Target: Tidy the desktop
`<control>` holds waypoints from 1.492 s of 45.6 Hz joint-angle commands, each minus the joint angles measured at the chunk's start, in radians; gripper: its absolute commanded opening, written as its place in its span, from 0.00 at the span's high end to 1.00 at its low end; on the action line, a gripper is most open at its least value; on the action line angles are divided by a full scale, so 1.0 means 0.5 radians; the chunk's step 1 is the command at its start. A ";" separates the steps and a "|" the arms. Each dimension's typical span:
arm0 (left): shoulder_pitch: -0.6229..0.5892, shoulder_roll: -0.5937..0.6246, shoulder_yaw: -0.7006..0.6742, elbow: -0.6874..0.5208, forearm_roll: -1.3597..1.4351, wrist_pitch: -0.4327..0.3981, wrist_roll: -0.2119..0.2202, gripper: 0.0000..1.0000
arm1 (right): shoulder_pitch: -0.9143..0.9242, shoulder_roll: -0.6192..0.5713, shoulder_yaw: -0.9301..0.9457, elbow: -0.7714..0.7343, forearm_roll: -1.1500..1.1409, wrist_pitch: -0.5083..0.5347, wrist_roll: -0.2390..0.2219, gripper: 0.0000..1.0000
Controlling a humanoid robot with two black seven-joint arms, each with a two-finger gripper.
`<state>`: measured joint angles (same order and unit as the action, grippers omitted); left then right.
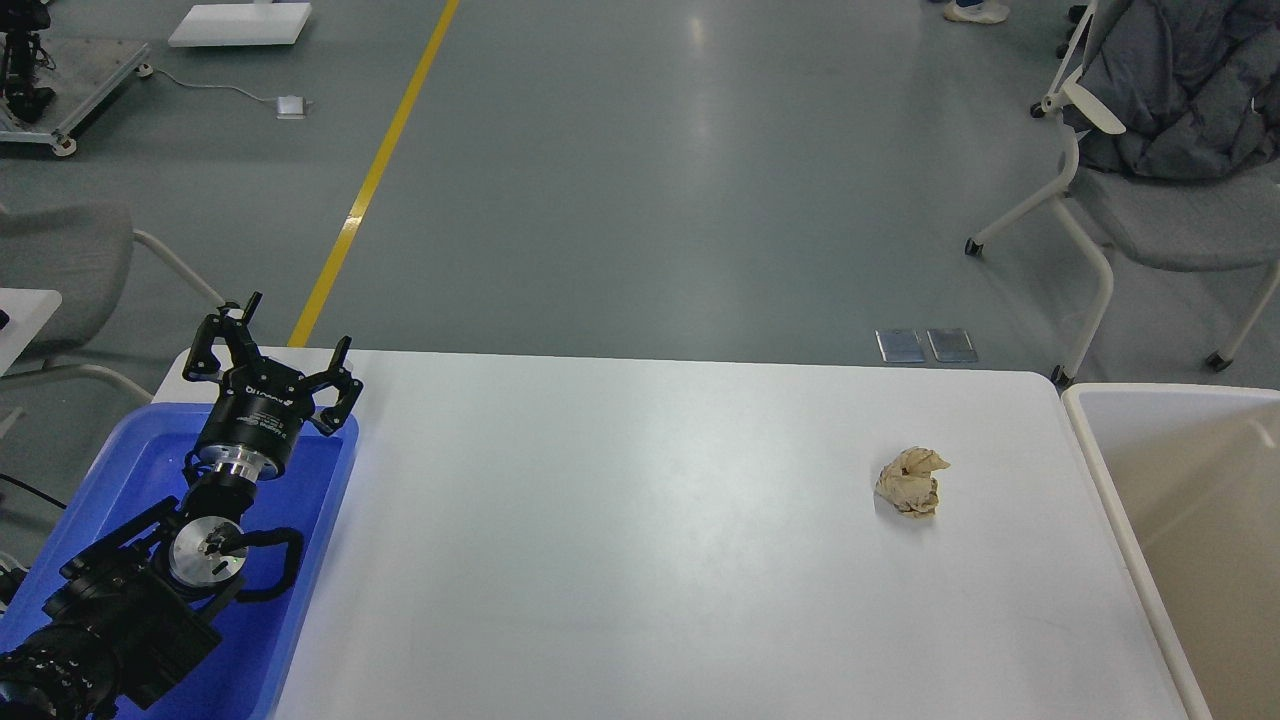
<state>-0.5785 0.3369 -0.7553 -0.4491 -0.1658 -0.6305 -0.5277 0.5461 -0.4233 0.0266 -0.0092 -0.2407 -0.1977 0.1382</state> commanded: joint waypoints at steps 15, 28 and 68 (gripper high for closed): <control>0.000 -0.002 0.001 0.002 0.000 0.000 0.000 0.00 | 0.359 -0.098 0.532 0.180 0.239 0.530 0.043 0.01; 0.000 -0.002 0.001 -0.001 0.000 0.000 0.000 0.00 | 0.236 -0.227 1.401 1.036 0.211 0.567 0.187 0.01; -0.003 -0.002 -0.002 -0.001 0.000 0.000 0.000 0.00 | 0.074 0.313 1.478 1.396 0.171 0.543 1.028 0.01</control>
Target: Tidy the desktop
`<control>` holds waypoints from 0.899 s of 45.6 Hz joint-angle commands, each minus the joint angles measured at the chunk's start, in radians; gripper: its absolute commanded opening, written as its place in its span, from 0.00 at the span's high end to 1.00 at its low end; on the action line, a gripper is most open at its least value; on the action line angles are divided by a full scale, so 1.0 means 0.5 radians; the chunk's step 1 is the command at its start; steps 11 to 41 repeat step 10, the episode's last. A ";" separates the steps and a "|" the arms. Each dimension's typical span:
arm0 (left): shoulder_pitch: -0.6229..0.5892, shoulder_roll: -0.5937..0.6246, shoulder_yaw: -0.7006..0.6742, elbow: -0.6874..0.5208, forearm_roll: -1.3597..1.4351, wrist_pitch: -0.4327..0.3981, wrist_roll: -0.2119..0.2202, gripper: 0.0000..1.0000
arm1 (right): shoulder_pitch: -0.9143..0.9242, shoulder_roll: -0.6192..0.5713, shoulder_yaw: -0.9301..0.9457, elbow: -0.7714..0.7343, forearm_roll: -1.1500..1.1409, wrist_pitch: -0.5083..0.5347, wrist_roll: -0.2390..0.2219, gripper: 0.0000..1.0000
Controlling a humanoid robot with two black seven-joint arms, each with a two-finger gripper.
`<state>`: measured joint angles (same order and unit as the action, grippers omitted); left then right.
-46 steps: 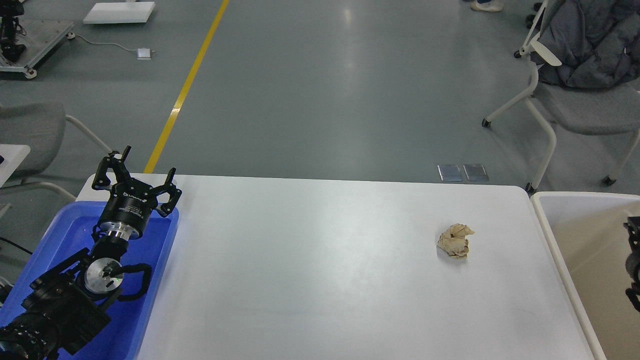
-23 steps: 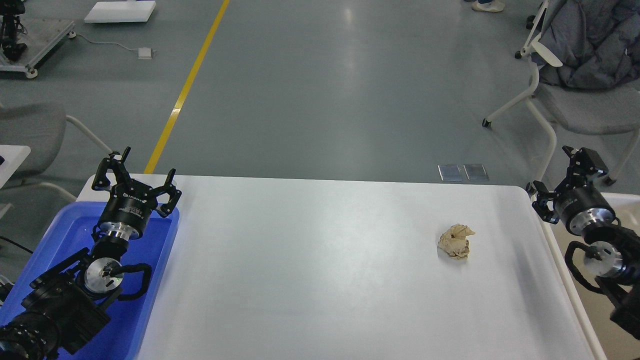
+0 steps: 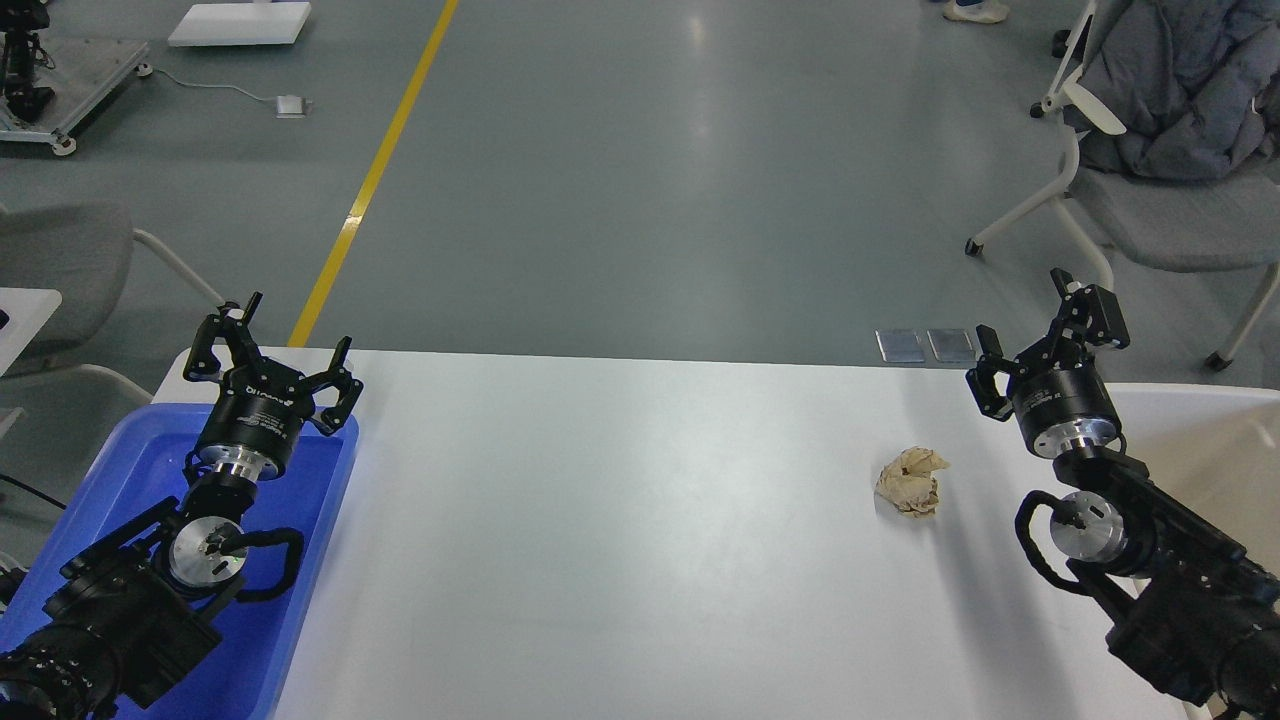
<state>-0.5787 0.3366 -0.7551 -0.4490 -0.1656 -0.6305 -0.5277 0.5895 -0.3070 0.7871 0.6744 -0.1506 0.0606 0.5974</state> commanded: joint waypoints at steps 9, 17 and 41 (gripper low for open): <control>-0.002 -0.001 -0.002 -0.001 0.000 0.000 0.000 0.00 | -0.010 0.102 -0.080 0.004 -0.009 0.014 0.106 0.01; 0.001 -0.001 -0.002 -0.001 0.000 0.000 0.000 0.00 | -0.010 0.105 -0.089 0.001 -0.009 0.014 0.106 0.01; 0.001 -0.001 -0.002 -0.001 0.000 0.000 0.000 0.00 | -0.010 0.105 -0.089 0.001 -0.009 0.014 0.106 0.01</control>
